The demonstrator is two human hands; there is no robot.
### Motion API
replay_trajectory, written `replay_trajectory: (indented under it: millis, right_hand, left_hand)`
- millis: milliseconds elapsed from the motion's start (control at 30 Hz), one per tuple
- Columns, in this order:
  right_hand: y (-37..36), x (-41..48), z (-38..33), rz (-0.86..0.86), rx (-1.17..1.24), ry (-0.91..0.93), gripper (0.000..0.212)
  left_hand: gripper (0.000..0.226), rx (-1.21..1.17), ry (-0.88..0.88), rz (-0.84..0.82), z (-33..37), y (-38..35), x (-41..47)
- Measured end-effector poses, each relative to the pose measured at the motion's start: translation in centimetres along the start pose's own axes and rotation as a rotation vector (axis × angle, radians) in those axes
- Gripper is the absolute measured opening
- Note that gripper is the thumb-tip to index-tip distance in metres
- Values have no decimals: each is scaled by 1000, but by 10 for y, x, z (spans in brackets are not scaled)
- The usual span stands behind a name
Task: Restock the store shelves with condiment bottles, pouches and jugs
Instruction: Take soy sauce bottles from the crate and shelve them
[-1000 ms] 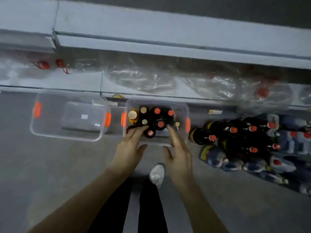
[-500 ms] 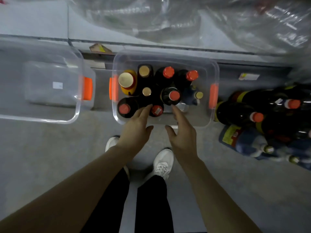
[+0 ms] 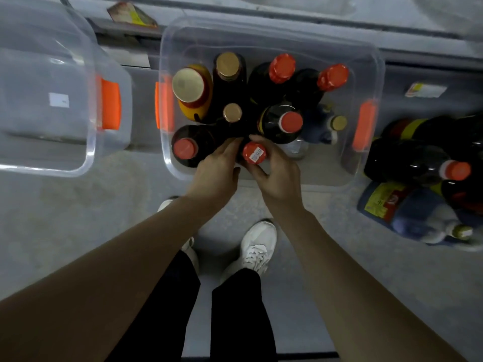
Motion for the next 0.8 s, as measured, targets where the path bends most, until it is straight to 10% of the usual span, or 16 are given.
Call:
replay_trajectory:
  millis: [800]
  right_hand:
    - [152,-65,-137,79,193,-155,28]
  left_hand:
    - [80,-171,-35,-103,100,102,-74]
Point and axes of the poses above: each hand's wrist, its own x-axis towards the middle knuckle, its own y-axis out of the back of the hand, z = x × y, the point moved 5 cm from there along x, towards the middle knuckle, and after that the axes turned 2 degrees about -x, right-handed, at the moved point
